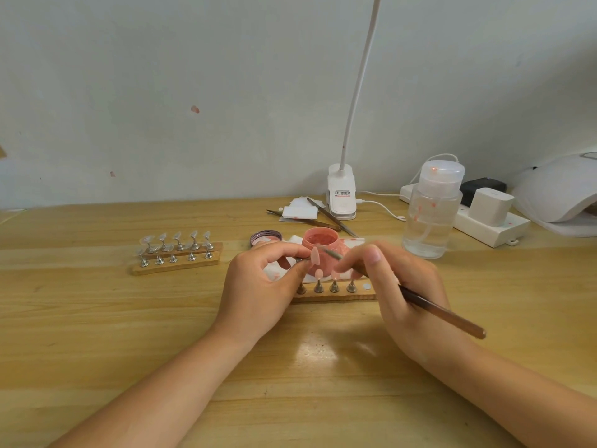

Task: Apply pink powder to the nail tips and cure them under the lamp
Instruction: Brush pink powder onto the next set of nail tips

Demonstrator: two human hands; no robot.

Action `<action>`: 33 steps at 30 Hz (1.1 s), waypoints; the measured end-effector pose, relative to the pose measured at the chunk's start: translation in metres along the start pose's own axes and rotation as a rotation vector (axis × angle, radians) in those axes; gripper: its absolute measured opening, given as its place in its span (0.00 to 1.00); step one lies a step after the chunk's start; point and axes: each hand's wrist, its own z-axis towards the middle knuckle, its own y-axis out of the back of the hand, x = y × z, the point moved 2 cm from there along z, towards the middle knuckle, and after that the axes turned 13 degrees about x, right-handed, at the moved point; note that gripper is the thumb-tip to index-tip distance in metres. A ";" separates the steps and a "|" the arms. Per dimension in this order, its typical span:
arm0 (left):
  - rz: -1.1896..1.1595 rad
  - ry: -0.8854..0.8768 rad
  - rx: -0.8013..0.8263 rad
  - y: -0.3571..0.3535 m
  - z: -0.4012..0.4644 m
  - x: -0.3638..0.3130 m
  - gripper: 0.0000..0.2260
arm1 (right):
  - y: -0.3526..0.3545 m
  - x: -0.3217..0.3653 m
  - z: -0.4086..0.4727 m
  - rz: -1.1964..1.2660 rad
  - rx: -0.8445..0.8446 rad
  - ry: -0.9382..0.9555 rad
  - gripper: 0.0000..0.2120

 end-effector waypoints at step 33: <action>0.004 0.016 -0.003 0.000 0.000 -0.001 0.11 | -0.002 0.001 0.000 0.069 0.013 -0.073 0.20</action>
